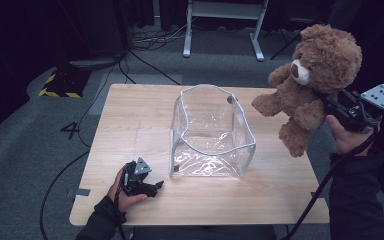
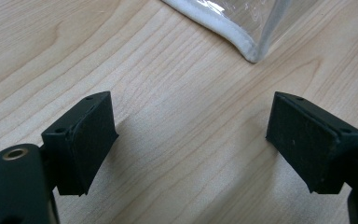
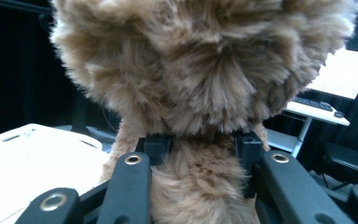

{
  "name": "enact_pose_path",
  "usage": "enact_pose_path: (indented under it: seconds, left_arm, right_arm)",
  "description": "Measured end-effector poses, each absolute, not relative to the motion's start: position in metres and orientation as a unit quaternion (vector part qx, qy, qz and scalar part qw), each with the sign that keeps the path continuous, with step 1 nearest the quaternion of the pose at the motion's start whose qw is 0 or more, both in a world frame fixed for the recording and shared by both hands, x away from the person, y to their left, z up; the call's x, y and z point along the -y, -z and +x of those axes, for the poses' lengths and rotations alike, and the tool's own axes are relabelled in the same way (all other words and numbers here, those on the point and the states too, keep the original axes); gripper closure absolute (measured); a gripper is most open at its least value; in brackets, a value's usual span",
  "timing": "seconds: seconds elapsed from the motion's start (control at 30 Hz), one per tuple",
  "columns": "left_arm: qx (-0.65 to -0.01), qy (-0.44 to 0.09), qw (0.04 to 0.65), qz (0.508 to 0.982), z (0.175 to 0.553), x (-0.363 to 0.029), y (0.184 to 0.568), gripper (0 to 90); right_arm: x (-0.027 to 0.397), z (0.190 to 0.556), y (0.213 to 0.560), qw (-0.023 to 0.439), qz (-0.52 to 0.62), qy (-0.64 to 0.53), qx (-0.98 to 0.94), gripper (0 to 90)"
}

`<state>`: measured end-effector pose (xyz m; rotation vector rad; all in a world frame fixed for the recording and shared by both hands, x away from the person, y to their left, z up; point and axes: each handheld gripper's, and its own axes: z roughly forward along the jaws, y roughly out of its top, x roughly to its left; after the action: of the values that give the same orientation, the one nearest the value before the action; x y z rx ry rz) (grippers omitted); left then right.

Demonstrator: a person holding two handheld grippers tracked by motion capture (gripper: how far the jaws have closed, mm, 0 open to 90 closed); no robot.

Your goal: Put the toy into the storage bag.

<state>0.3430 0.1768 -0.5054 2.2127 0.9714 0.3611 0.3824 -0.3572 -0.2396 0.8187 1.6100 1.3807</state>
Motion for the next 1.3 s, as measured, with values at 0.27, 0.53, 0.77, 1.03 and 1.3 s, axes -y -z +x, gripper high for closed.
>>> enact_pose_path:
  seconds: [0.27, 0.53, 0.77, 1.03, 1.3]
  left_arm:
    - [-0.374, -0.139, 0.342, 0.851, 0.343, -0.177, 0.505, 15.7]
    - [-0.374, -0.138, 0.342, 0.851, 0.343, -0.177, 0.505, 15.7]
    - [-0.374, -0.138, 0.342, 0.851, 0.343, -0.177, 0.505, 15.7]
    - [-0.374, -0.139, 0.342, 0.851, 0.343, -0.177, 0.505, 15.7]
    - [-0.374, -0.138, 0.342, 0.851, 0.343, -0.177, 0.505, 15.7]
  right_arm:
    - [0.348, 0.384, 0.232, 0.417, 0.319, -0.558, -0.643, 66.9]
    - [0.339, 0.384, 0.226, 0.413, 0.312, -0.565, -0.642, 66.9]
    - [0.332, 0.386, 0.225, 0.411, 0.308, -0.569, -0.642, 66.9]
    - [0.315, 0.388, 0.222, 0.406, 0.296, -0.572, -0.648, 66.9]
    - [0.300, 0.391, 0.218, 0.399, 0.287, -0.581, -0.649, 67.1]
